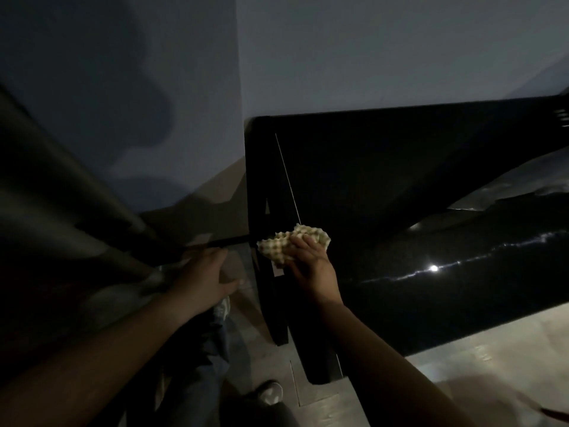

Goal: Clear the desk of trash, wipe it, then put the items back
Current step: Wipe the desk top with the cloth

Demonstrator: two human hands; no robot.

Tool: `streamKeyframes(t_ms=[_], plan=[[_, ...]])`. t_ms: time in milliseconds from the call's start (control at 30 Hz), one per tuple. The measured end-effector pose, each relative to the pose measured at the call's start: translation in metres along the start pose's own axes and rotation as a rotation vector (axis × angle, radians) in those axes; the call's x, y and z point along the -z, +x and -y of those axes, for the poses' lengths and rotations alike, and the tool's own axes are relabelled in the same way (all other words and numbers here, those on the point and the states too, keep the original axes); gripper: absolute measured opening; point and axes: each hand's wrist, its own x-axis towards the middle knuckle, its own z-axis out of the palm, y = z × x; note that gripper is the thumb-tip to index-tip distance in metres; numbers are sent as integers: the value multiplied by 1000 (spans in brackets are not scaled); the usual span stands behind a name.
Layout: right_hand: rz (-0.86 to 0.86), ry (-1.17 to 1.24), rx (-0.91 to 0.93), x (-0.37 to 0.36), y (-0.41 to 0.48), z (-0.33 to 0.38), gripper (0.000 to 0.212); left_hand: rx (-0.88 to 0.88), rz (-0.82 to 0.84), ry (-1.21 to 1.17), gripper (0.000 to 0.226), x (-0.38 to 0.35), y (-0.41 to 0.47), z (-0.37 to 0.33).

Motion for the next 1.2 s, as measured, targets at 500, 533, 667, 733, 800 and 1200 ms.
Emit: streamKeyframes(t_ms=[500,533,667,733,800,1200], plan=[[6,-36,-53,6,-84,-2,33,-12,103,59,72,-12,-38,-16],[-6,-34,-73,5,-90,-1,36,-22,115,64,71,-12,-38,-17],[-34,-50,-141,3,-114,7,34,-62,154,86,73,-15,-41,-18],[-48,-75,-158,3,-126,11,32,-70,181,98,74,-17,-45,-15],[-75,-75,-161,3,-138,14,30,-79,200,99,71,-19,-47,-13],[-137,-128,-319,5,-221,29,26,-137,319,131,75,-25,-71,-13]])
